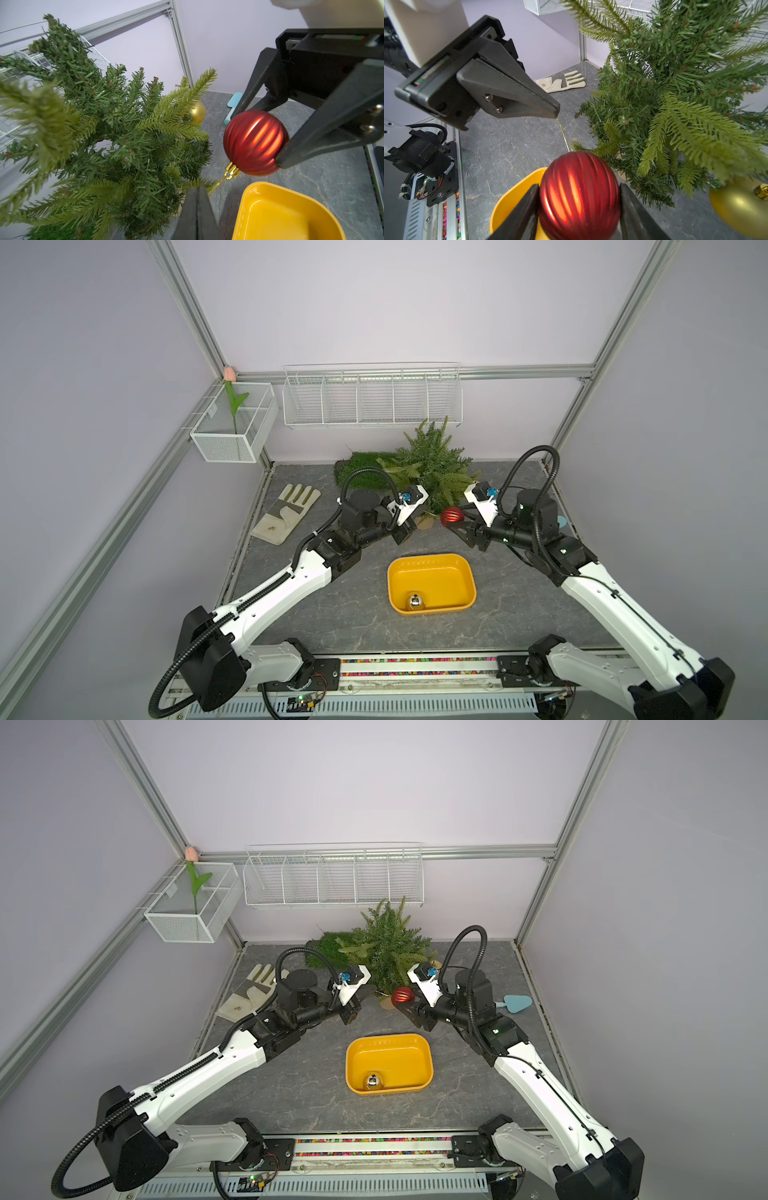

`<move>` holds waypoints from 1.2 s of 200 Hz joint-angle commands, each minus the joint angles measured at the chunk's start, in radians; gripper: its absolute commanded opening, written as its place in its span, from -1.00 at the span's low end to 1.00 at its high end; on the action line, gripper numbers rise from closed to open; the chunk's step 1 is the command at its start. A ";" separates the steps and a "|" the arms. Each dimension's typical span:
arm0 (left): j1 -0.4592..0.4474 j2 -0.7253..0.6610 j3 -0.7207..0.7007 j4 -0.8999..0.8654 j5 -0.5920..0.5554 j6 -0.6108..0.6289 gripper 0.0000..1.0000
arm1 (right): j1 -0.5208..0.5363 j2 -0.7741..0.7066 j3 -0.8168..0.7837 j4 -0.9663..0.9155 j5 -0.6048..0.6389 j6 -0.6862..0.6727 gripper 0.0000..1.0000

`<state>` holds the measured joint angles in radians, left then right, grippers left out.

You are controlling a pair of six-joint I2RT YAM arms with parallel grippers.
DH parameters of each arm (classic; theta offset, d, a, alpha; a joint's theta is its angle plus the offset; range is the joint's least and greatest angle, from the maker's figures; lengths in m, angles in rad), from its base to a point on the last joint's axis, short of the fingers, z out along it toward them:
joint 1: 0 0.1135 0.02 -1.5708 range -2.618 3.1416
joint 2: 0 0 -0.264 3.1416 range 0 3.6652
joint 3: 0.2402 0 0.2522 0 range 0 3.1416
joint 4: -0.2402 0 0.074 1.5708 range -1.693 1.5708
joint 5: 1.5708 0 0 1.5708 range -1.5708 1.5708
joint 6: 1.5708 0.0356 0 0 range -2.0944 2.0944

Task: Decorate the small christmas tree with ornaments
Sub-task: Hang an ornament on the christmas tree.

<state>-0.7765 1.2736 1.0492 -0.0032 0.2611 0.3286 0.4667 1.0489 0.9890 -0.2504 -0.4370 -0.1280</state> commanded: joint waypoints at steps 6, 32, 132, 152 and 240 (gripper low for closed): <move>0.005 0.027 0.018 0.018 0.020 -0.003 -1.00 | 0.006 -0.008 0.012 0.022 0.008 -0.012 -0.73; 0.005 0.040 0.021 0.028 0.029 -0.008 -1.00 | 0.009 0.011 0.025 0.021 -0.016 -0.012 -0.73; 0.006 0.035 0.028 0.058 0.054 -0.026 -1.00 | 0.018 0.022 0.040 0.005 -0.023 -0.022 -0.73; 0.005 0.039 0.032 0.069 0.068 -0.029 -1.00 | 0.019 0.015 0.040 0.005 0.003 -0.022 -0.73; 0.005 0.078 0.064 0.069 0.078 -0.036 -1.00 | 0.019 0.028 0.062 -0.036 0.106 -0.012 -0.79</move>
<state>-0.7765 1.3373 1.0782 0.0547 0.3305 0.2989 0.4805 1.0744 1.0302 -0.2707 -0.3553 -0.1314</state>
